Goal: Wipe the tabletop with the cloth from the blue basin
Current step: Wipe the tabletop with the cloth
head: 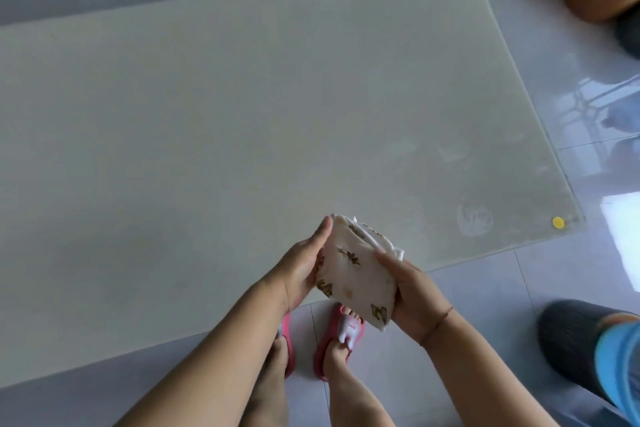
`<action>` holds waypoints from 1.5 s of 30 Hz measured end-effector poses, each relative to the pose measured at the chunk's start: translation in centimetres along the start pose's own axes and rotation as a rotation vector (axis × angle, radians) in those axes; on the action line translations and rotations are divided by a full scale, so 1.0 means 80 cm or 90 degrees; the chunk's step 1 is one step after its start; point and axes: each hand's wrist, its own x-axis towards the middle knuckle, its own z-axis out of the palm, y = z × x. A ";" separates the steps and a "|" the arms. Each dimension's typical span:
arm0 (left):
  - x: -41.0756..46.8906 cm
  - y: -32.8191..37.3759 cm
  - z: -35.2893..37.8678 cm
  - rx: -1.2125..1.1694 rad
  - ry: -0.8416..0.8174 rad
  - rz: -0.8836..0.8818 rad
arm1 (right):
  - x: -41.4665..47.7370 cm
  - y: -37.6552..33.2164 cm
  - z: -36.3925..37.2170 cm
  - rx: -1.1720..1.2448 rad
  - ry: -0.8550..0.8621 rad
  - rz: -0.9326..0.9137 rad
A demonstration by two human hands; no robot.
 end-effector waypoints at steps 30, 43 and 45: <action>0.066 -0.050 0.030 0.502 0.280 0.175 | 0.055 0.028 -0.074 -0.474 0.625 -0.062; 0.128 -0.067 0.059 0.732 0.431 0.373 | 0.071 -0.005 -0.167 -0.954 0.658 -0.140; 0.149 -0.050 0.052 0.817 0.504 0.466 | 0.077 0.014 -0.157 -1.034 0.598 -0.197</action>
